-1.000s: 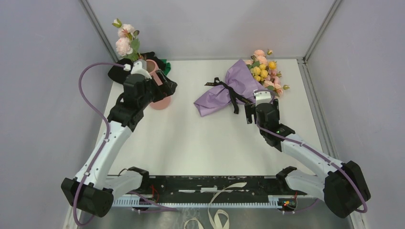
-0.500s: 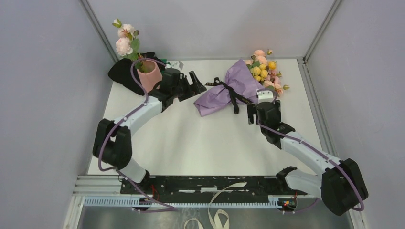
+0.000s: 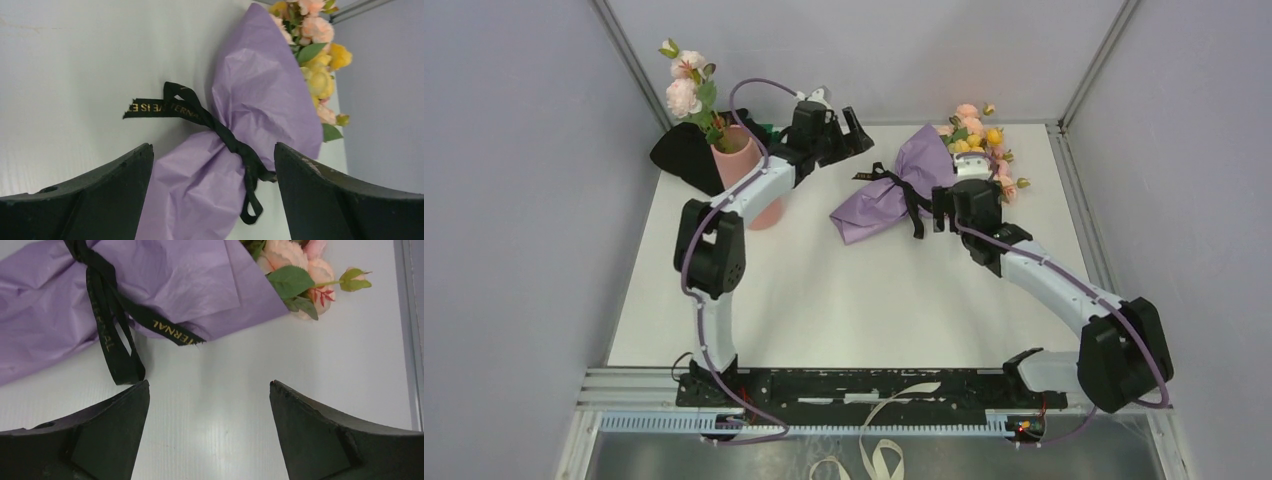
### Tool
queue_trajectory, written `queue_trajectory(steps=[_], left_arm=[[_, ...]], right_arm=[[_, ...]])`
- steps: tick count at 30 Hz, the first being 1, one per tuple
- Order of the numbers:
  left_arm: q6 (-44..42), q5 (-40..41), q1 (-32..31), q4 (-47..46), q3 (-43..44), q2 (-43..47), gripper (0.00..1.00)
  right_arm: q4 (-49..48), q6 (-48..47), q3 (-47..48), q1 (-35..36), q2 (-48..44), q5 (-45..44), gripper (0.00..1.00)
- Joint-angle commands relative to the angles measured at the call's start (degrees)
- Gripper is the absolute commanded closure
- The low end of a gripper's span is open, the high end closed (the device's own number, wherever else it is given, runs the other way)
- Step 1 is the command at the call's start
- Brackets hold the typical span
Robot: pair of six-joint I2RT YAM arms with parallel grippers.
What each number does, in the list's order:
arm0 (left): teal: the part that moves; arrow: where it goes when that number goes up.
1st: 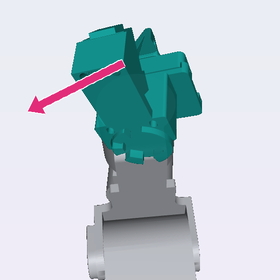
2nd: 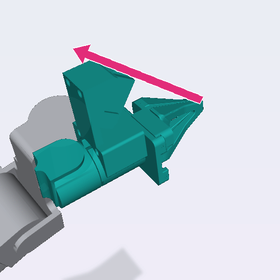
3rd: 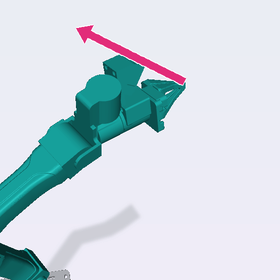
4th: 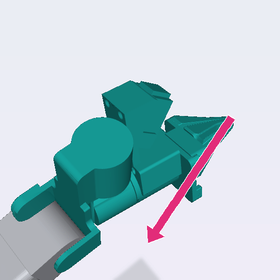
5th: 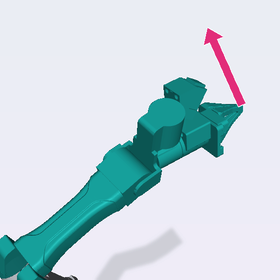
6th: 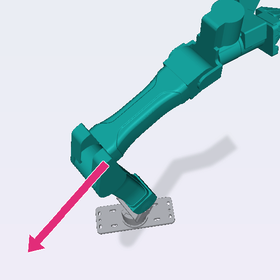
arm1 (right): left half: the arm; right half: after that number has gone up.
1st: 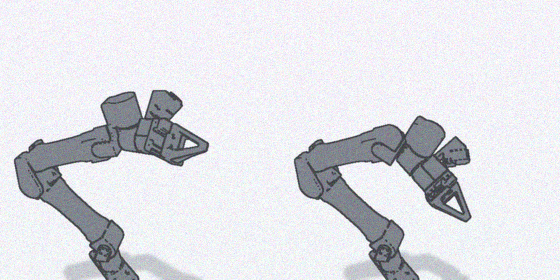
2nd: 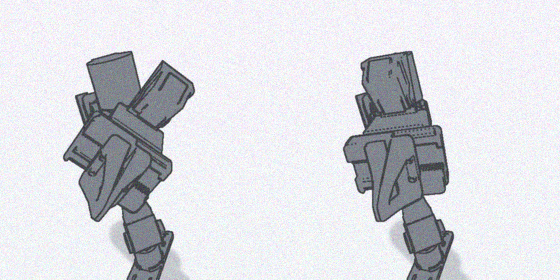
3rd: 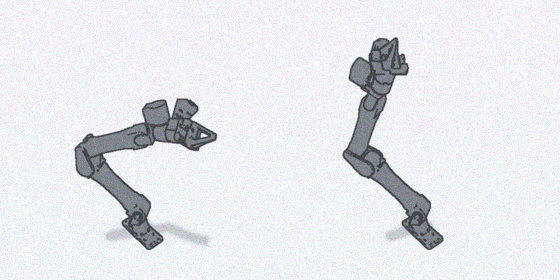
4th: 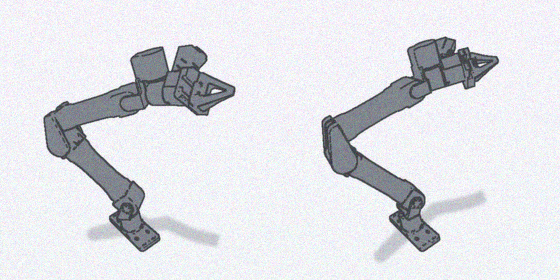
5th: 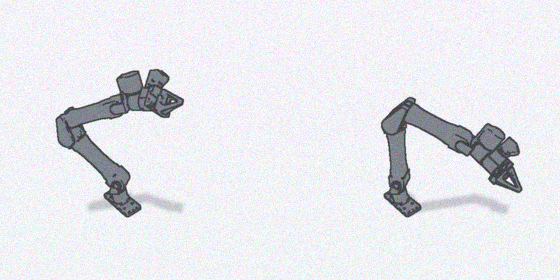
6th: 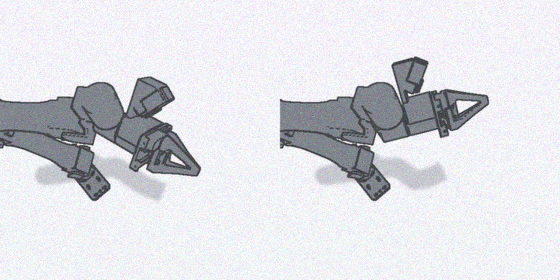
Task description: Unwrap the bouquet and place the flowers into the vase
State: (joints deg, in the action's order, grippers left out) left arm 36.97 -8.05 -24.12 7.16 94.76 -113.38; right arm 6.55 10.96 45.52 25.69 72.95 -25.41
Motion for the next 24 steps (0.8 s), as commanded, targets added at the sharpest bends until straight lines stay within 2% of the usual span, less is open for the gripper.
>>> queue_trajectory(steps=[1, 6, 14, 20, 24], left_arm=[[-3.9, -1.2, 0.6, -0.7, 4.8, -8.5, 0.05], [-1.5, -9.2, 3.3, -4.8, 7.9, -16.1, 0.04], [-2.3, -8.3, 3.4, -5.8, 6.6, -18.1, 0.00], [0.2, -14.8, 3.0, -7.0, 9.2, -22.3, 0.00], [-0.8, -13.3, 1.6, -0.2, 12.7, -24.7, 0.00]], right_arm=[[3.3, 2.3, 10.6, -2.6, 4.3, -0.3, 0.05], [4.9, 4.1, 17.1, -7.0, 11.6, 0.7, 0.04], [2.1, 4.3, 19.8, -11.8, 22.2, 4.6, 0.04], [0.0, 3.4, 23.2, -12.8, 29.8, 3.3, 0.05], [1.4, 3.3, 28.5, -12.9, 34.6, 4.0, 0.05]])
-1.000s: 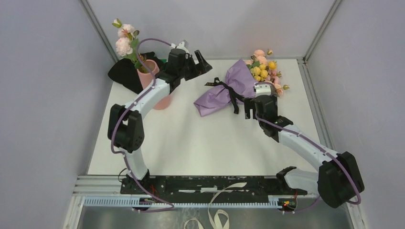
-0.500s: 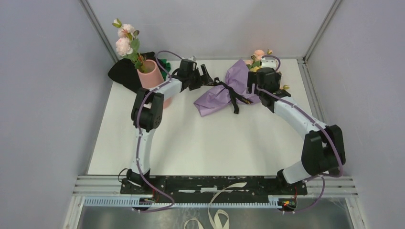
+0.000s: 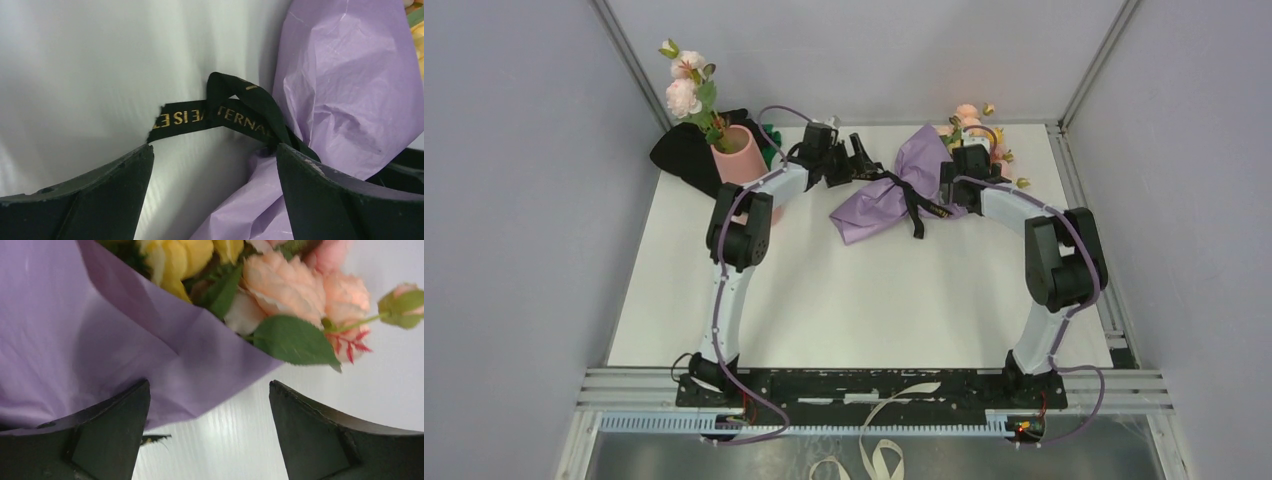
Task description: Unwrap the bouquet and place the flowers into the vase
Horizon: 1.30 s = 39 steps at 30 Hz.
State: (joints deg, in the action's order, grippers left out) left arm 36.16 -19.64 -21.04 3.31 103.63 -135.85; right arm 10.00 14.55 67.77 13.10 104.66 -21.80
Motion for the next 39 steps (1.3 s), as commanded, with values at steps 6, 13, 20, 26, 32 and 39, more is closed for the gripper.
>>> queue_trajectory(steps=[6, 13, 20, 26, 32, 39], left_arm=[[-1.0, 4.8, -7.2, 3.1, -7.6, 2.3, 0.00], [0.6, 7.3, -12.3, 2.7, -15.9, 7.4, 0.00], [1.6, 9.6, -16.8, 3.1, -23.1, 13.7, 0.00], [2.8, 9.4, -20.0, 1.1, -30.5, 17.5, 0.00], [4.3, 6.9, -23.7, -2.1, -30.0, 16.4, 0.00], [2.5, 9.8, -25.9, 1.4, -25.9, 15.5, 0.00]], right_arm=[[-3.2, 0.2, 8.6, -0.2, 7.0, 3.4, 0.06], [-7.7, -0.2, 7.8, -0.2, 9.1, 8.3, 0.03], [-9.6, -1.0, 9.1, 0.0, 9.6, 12.4, 0.02], [-10.7, -1.7, 8.7, 1.1, 7.7, 13.9, 0.02], [-12.1, -0.4, 5.2, 1.5, 4.9, 15.7, 0.02], [-15.1, -0.1, -1.9, 1.8, -1.9, 11.6, 0.02]])
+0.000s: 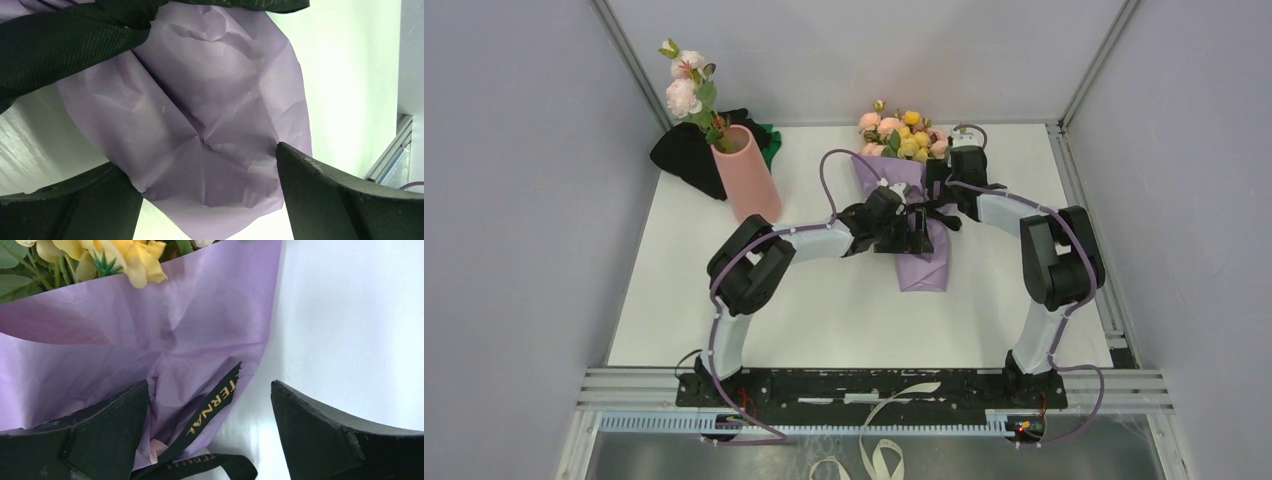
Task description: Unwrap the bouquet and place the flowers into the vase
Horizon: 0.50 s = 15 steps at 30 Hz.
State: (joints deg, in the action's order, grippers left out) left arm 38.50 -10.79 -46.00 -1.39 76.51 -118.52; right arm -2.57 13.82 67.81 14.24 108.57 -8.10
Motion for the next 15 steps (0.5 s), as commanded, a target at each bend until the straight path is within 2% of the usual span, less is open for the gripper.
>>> queue_trajectory(steps=[1, 8, 14, 15], left_arm=[[-0.6, 1.9, -0.9, 7.5, 1.8, -1.4, 0.00], [-2.0, 7.0, -0.2, 11.2, 0.8, 7.0, 0.00], [-2.5, 12.5, 0.8, 10.7, -4.7, 17.9, 0.00], [-2.4, 13.2, 1.3, 10.7, -5.3, 19.4, 0.00]], right_arm=[[-2.0, 0.7, -2.1, 0.8, -7.0, -3.1, 0.02], [-3.4, 3.9, -7.0, 0.6, -17.2, -4.8, 0.03], [-2.7, 6.9, -12.2, 0.5, -24.7, -7.8, 0.05], [-2.5, 7.2, -13.1, 0.5, -25.4, -7.8, 0.09]])
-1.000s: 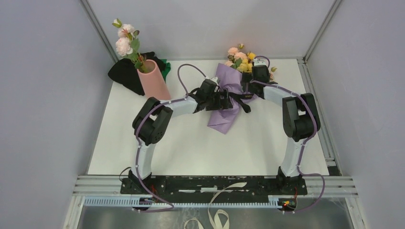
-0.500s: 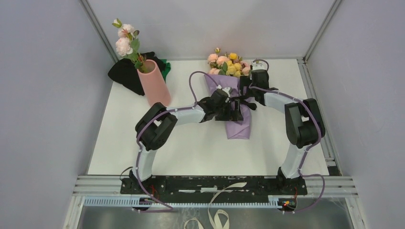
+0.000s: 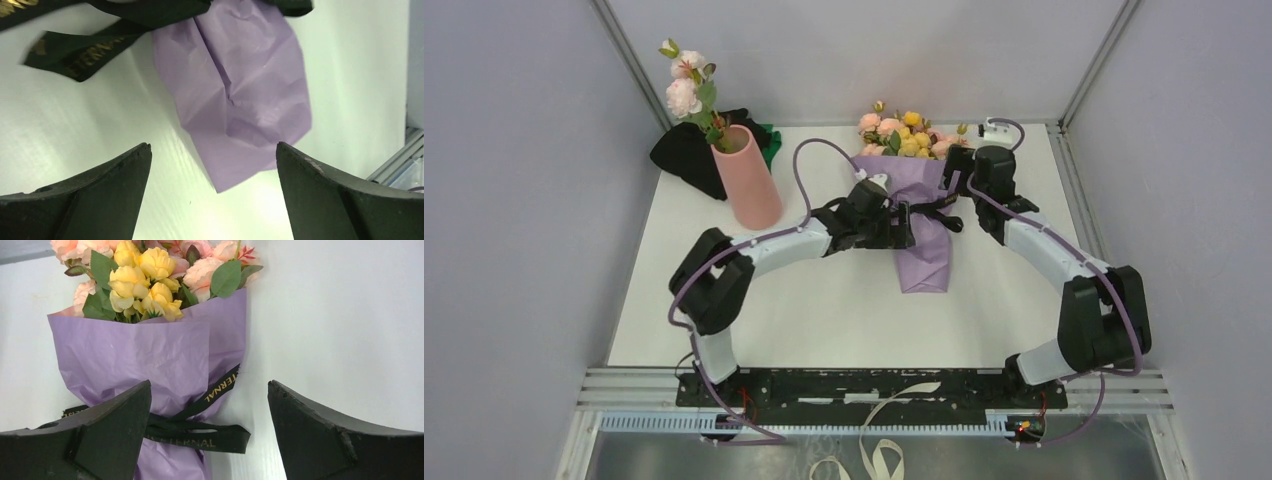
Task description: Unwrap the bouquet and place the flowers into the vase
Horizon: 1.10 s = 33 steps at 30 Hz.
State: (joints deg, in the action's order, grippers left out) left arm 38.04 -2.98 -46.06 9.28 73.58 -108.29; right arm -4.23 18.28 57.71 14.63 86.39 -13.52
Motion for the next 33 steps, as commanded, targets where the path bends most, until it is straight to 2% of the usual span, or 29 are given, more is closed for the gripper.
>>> queue_trajectory(steps=[1, 3, 5, 10, 17, 24, 31, 33], left_arm=[[-2.3, 5.9, 2.0, -0.3, -2.5, 10.3, 0.00], [-3.8, 7.5, 3.5, 0.6, -0.5, 10.7, 0.00], [-5.4, 7.4, 5.5, 1.8, 3.2, 8.6, 0.00], [-5.1, -2.5, 12.3, -0.1, 13.9, -0.7, 0.00], [-2.2, -13.1, 15.9, -2.8, 26.9, -12.9, 0.00], [-0.4, -15.2, 15.5, -5.5, 26.2, -14.2, 0.00], [0.4, -15.0, 15.1, -8.6, 20.7, -12.3, 0.00], [0.5, -15.1, 15.0, -8.7, 20.0, -12.6, 0.00]], right_arm=[[-0.9, 2.8, -3.7, 0.1, -3.6, -2.1, 0.14], [-0.8, 3.0, -4.6, 0.1, -3.7, -1.3, 0.22], [-1.4, 3.5, -5.4, 0.1, -3.3, 0.4, 0.24], [-3.9, 6.0, -5.9, -0.2, -0.5, 5.6, 0.23], [-9.6, 16.9, -6.6, -3.9, 5.9, 19.8, 0.20], [-10.1, 18.9, -4.8, -4.9, 10.2, 20.3, 0.18], [-13.2, 20.7, -1.2, -6.5, 17.2, 22.5, 0.20], [-13.9, 22.0, 0.1, -6.9, 19.5, 24.4, 0.24]])
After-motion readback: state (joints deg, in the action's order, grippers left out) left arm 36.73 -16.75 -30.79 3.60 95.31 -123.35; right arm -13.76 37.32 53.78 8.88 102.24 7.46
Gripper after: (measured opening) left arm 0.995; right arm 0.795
